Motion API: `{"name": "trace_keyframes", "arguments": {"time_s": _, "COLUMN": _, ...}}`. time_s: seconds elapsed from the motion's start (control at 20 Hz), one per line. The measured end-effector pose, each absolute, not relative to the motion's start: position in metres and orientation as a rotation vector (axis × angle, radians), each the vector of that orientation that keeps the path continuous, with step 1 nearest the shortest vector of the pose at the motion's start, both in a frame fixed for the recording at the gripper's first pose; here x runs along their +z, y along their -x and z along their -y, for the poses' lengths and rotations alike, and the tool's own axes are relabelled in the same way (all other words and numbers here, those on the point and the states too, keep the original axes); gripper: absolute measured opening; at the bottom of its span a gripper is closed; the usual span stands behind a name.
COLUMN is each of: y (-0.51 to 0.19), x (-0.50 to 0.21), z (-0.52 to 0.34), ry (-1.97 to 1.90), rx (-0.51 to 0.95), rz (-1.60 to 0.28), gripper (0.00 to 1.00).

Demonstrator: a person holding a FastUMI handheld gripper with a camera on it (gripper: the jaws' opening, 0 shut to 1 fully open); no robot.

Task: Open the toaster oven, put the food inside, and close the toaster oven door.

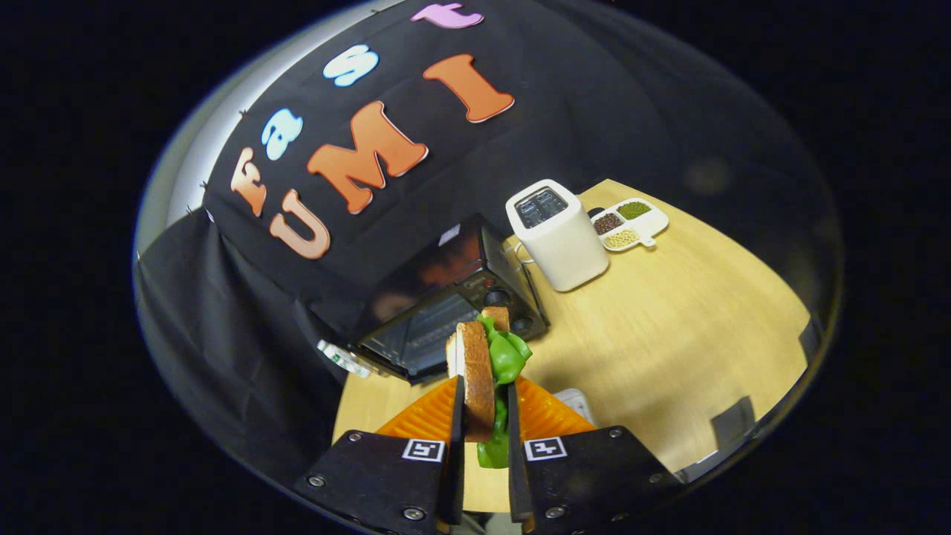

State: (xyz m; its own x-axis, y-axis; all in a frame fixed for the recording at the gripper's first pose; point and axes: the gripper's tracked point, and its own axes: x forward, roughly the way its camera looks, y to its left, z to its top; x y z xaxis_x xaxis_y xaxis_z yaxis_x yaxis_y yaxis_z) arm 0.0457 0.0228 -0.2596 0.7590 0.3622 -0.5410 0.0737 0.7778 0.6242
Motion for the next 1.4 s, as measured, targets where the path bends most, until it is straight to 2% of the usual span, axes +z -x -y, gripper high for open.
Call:
{"name": "trace_keyframes", "arguments": {"time_s": 0.25, "y": -0.058, "x": -0.281, "z": -0.055, "ry": -0.907, "rx": 0.114, "rz": -0.596, "gripper": 0.24}}
{"name": "trace_keyframes", "arguments": {"time_s": 0.6, "y": -0.087, "x": -0.320, "z": -0.092, "ry": -1.203, "rx": -0.054, "rz": -0.457, "gripper": 0.24}}
{"name": "trace_keyframes", "arguments": {"time_s": 0.75, "y": -0.102, "x": -0.346, "z": -0.108, "ry": -1.215, "rx": -0.146, "rz": -0.450, "gripper": 0.25}}
{"name": "trace_keyframes", "arguments": {"time_s": 1.2, "y": -0.163, "x": -0.356, "z": -0.160, "ry": -1.338, "rx": -0.221, "rz": -0.369, "gripper": 0.25}}
{"name": "trace_keyframes", "arguments": {"time_s": 1.4, "y": -0.183, "x": -0.369, "z": -0.161, "ry": -1.329, "rx": -0.318, "rz": -0.308, "gripper": 0.25}}
